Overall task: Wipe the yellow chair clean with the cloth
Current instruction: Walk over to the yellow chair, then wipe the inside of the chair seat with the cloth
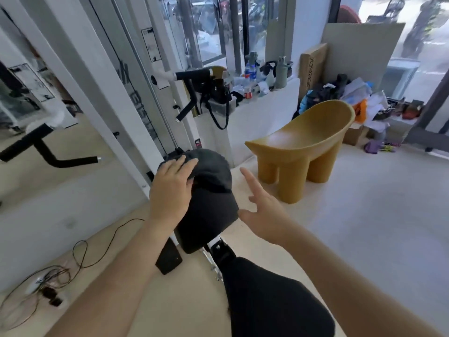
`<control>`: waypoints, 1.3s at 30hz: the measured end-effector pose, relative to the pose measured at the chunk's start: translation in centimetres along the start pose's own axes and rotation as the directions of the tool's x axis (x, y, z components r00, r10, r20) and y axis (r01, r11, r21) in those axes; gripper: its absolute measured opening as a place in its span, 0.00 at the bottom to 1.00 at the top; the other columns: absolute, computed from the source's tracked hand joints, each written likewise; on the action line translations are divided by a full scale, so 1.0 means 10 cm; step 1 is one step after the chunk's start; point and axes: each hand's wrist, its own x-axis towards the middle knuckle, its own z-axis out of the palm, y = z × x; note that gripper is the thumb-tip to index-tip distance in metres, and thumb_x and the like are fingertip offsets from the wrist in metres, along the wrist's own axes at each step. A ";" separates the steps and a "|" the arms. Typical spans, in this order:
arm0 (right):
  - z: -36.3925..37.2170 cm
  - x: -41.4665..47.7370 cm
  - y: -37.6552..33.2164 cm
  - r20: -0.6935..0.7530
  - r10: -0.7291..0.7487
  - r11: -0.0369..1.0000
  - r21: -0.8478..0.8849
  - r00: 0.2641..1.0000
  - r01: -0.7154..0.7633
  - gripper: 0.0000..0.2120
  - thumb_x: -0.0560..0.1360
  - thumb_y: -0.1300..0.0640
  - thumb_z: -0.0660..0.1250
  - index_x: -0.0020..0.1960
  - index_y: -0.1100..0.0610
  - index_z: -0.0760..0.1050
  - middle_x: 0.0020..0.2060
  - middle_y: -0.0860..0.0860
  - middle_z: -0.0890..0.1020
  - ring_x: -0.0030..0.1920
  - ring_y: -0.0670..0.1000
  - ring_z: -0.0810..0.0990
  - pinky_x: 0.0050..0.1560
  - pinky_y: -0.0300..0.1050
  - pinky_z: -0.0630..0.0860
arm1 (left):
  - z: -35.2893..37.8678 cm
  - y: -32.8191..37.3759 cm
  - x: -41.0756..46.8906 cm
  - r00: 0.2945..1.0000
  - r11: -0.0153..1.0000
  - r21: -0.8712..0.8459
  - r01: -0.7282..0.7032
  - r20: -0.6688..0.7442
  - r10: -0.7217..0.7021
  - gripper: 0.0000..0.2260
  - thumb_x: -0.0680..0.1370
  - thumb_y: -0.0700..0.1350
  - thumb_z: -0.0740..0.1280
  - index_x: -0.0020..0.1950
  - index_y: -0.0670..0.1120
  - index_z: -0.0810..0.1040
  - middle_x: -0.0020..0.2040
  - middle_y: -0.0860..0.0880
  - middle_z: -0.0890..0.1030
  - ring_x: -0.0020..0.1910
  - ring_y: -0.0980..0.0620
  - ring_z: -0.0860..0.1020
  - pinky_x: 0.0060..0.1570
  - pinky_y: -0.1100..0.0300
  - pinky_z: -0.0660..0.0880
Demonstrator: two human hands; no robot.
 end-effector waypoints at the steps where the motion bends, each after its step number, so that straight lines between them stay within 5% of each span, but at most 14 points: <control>1: -0.13 0.05 0.02 0.019 0.005 0.998 0.063 1.000 -0.006 0.41 0.77 0.59 0.64 0.75 0.33 0.42 0.77 0.45 0.58 0.63 0.47 0.72 0.60 0.43 0.71 | -0.06 0.10 0.09 0.999 0.995 -0.086 0.047 -0.013 -0.049 0.16 0.79 0.44 0.64 0.66 0.46 0.75 0.60 0.44 0.80 0.58 0.42 0.76 0.58 0.49 0.73; 6: -0.98 0.15 0.21 0.079 -0.094 0.915 0.399 0.992 0.055 0.45 0.73 0.57 0.72 0.70 0.25 0.45 0.72 0.41 0.64 0.67 0.46 0.73 0.65 0.54 0.74 | -0.41 1.00 0.45 0.992 0.883 -0.454 0.123 0.032 -0.122 0.11 0.80 0.49 0.62 0.56 0.45 0.79 0.43 0.52 0.81 0.41 0.59 0.76 0.45 0.72 0.70; 9: -1.62 0.09 0.57 0.095 -0.206 0.913 0.376 0.974 0.157 0.44 0.71 0.64 0.73 0.73 0.38 0.52 0.58 0.38 0.74 0.57 0.40 0.78 0.57 0.41 0.78 | -0.33 1.94 0.55 0.974 0.598 -0.769 0.225 0.190 -0.123 0.08 0.81 0.49 0.62 0.52 0.48 0.79 0.42 0.54 0.81 0.43 0.59 0.79 0.45 0.68 0.75; 12: -2.34 -0.06 1.06 0.002 -0.082 0.872 0.484 0.997 0.071 0.30 0.71 0.69 0.71 0.66 0.48 0.67 0.54 0.50 0.80 0.53 0.48 0.82 0.49 0.50 0.82 | -0.04 2.89 0.66 0.935 0.288 -0.895 0.339 0.289 -0.203 0.05 0.80 0.47 0.63 0.50 0.49 0.78 0.41 0.56 0.82 0.44 0.57 0.80 0.46 0.62 0.77; 15: -3.06 -0.20 1.63 -0.029 0.077 0.866 0.497 0.997 -0.053 0.17 0.72 0.65 0.72 0.57 0.53 0.74 0.42 0.53 0.80 0.40 0.50 0.80 0.37 0.44 0.79 | 0.34 3.67 0.81 0.897 0.251 -0.871 0.422 0.362 -0.253 0.04 0.80 0.46 0.63 0.47 0.54 0.75 0.37 0.61 0.80 0.39 0.61 0.79 0.40 0.67 0.75; 19: -3.96 -0.24 2.22 -0.130 0.168 0.913 0.395 0.977 -0.104 0.04 0.73 0.57 0.71 0.47 0.51 0.82 0.35 0.46 0.84 0.37 0.46 0.82 0.39 0.40 0.77 | 0.87 4.50 1.11 0.927 0.590 -0.715 0.374 0.276 -0.253 0.02 0.78 0.51 0.64 0.47 0.59 0.75 0.44 0.58 0.76 0.46 0.56 0.75 0.48 0.62 0.72; 20: -4.14 -0.23 2.34 -0.139 0.182 0.917 0.381 0.973 -0.117 0.03 0.73 0.57 0.71 0.46 0.50 0.82 0.37 0.47 0.85 0.40 0.46 0.84 0.44 0.41 0.79 | 0.96 4.71 1.19 0.929 0.585 -0.721 0.370 0.283 -0.239 0.02 0.78 0.53 0.64 0.47 0.57 0.76 0.45 0.56 0.76 0.46 0.57 0.75 0.48 0.63 0.73; 23: -4.62 -0.13 2.63 -0.038 0.197 0.905 0.392 0.980 -0.167 0.05 0.74 0.61 0.69 0.44 0.53 0.83 0.37 0.52 0.86 0.40 0.49 0.85 0.46 0.45 0.82 | 1.25 5.31 1.42 0.864 0.264 -0.825 0.500 0.497 -0.083 0.05 0.76 0.51 0.67 0.49 0.52 0.80 0.43 0.51 0.83 0.44 0.56 0.80 0.42 0.64 0.77; 26: -5.04 0.10 2.96 0.073 0.235 0.878 0.412 0.969 -0.243 0.05 0.74 0.55 0.70 0.48 0.53 0.82 0.43 0.52 0.86 0.46 0.51 0.85 0.53 0.48 0.80 | 1.61 5.67 1.72 0.829 0.196 -0.806 0.559 0.548 -0.112 0.03 0.75 0.41 0.70 0.46 0.48 0.83 0.41 0.50 0.85 0.42 0.55 0.82 0.43 0.64 0.76; 28: -5.29 0.35 3.18 0.120 0.261 0.854 0.434 0.958 -0.287 0.14 0.70 0.46 0.69 0.50 0.54 0.81 0.46 0.52 0.86 0.49 0.51 0.84 0.55 0.48 0.79 | 1.86 5.80 2.03 0.808 0.121 -0.800 0.588 0.573 -0.138 0.04 0.76 0.39 0.69 0.45 0.44 0.84 0.41 0.47 0.85 0.43 0.52 0.82 0.45 0.61 0.77; 31: -5.53 0.81 3.44 0.007 0.312 0.876 0.385 0.950 -0.291 0.15 0.72 0.41 0.70 0.48 0.53 0.81 0.44 0.50 0.85 0.46 0.48 0.84 0.53 0.45 0.79 | 2.16 5.87 2.61 0.782 -0.099 -0.791 0.604 0.612 -0.119 0.08 0.79 0.41 0.63 0.44 0.39 0.78 0.39 0.46 0.83 0.41 0.50 0.81 0.43 0.59 0.78; 34: -5.74 1.35 3.63 -0.137 0.326 0.931 0.218 0.936 -0.292 0.06 0.73 0.50 0.72 0.45 0.51 0.79 0.36 0.51 0.82 0.36 0.44 0.81 0.38 0.36 0.76 | 2.41 5.86 3.26 0.742 -0.200 -0.772 0.603 0.635 -0.215 0.11 0.82 0.44 0.59 0.47 0.38 0.74 0.42 0.46 0.81 0.42 0.51 0.80 0.44 0.57 0.78; 39: -6.05 2.19 3.93 -0.319 0.122 0.971 -0.159 0.940 -0.180 0.10 0.71 0.63 0.67 0.40 0.48 0.77 0.34 0.45 0.81 0.37 0.47 0.80 0.42 0.45 0.77 | 2.55 5.86 4.22 0.696 -0.397 -0.727 0.560 0.673 -0.249 0.12 0.82 0.46 0.59 0.42 0.43 0.75 0.35 0.47 0.77 0.39 0.48 0.76 0.44 0.52 0.77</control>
